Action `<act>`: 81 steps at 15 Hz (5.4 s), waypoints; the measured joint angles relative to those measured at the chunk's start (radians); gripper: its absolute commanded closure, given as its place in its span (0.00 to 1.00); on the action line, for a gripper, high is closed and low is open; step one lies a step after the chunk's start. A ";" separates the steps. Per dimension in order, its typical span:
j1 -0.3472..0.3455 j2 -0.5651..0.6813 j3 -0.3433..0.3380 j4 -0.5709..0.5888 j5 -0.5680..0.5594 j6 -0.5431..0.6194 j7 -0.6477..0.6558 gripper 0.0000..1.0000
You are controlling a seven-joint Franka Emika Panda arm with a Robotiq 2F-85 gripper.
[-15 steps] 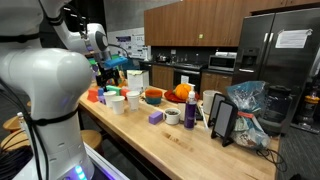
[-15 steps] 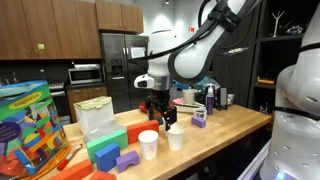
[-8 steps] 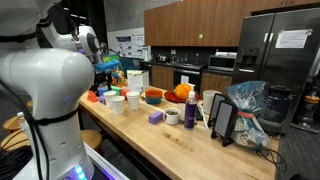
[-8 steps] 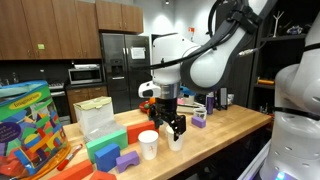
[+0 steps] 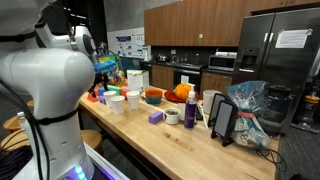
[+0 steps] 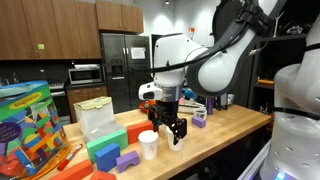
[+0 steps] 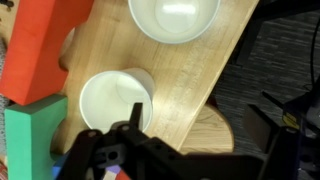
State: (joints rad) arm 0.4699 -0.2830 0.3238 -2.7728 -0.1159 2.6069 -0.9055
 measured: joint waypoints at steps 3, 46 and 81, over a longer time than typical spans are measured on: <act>0.003 0.001 0.000 0.002 -0.001 0.030 0.000 0.00; -0.138 0.133 -0.058 0.001 -0.254 0.369 0.139 0.00; -0.143 0.276 -0.057 0.001 -1.049 0.354 0.847 1.00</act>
State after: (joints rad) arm 0.3272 -0.0071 0.2666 -2.7717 -1.1652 2.9604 -0.0590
